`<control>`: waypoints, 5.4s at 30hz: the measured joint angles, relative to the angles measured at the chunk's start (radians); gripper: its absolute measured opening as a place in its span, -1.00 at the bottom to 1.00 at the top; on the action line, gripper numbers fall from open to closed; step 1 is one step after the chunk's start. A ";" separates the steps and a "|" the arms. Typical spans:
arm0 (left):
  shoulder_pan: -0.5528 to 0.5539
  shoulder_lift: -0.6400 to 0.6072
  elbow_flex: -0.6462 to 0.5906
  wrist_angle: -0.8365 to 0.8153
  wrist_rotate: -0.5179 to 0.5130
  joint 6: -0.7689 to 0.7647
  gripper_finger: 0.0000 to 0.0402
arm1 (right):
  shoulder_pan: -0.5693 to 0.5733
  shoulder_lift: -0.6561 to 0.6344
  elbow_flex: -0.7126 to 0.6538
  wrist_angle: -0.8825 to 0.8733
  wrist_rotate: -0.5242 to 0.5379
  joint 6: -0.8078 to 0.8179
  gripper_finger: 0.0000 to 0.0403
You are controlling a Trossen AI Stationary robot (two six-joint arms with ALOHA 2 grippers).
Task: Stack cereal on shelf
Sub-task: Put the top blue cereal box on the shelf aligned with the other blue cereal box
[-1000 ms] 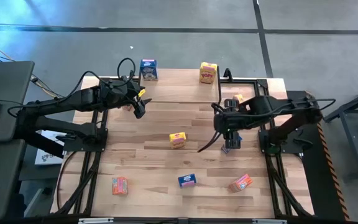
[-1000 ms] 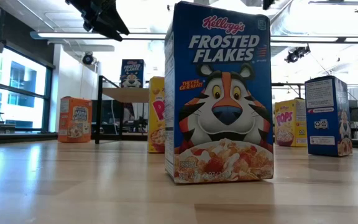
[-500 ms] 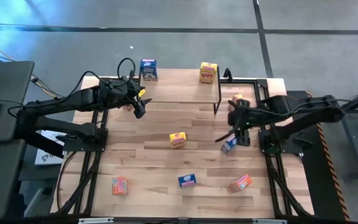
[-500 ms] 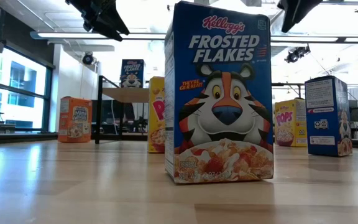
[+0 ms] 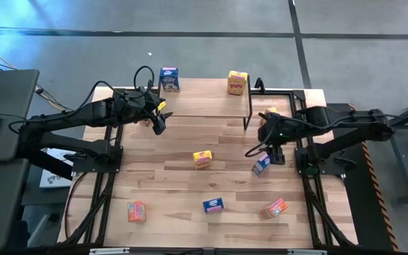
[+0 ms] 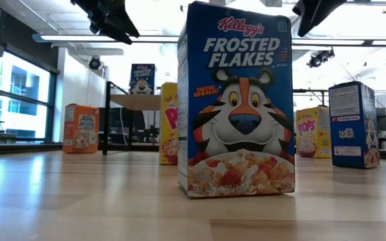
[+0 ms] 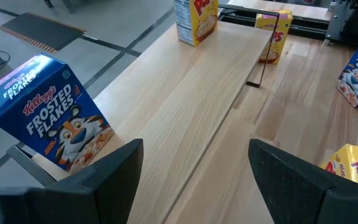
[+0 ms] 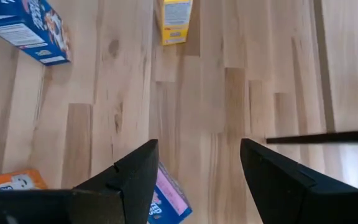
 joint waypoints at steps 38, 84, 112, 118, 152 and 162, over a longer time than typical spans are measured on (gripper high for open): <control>0.000 0.000 0.000 0.000 0.000 -0.025 0.41 | 0.153 0.267 0.001 -0.205 -0.034 -0.128 0.09; 0.000 0.000 0.000 0.000 0.000 -0.024 0.41 | 0.197 0.346 0.001 -0.205 0.044 -0.135 0.09; 0.000 0.000 0.000 0.000 0.000 -0.024 0.41 | 0.186 0.349 -0.083 -0.211 0.039 -0.101 0.09; 0.000 0.000 0.000 0.000 0.000 -0.024 0.41 | 0.185 0.350 -0.086 -0.197 0.041 -0.118 0.09; 0.000 0.000 0.000 0.000 -0.001 -0.033 0.41 | 0.185 0.342 -0.088 -0.194 0.008 -0.075 0.09; 0.000 0.000 0.000 0.000 -0.001 -0.033 0.41 | 0.184 0.342 -0.088 -0.195 -0.002 -0.093 0.09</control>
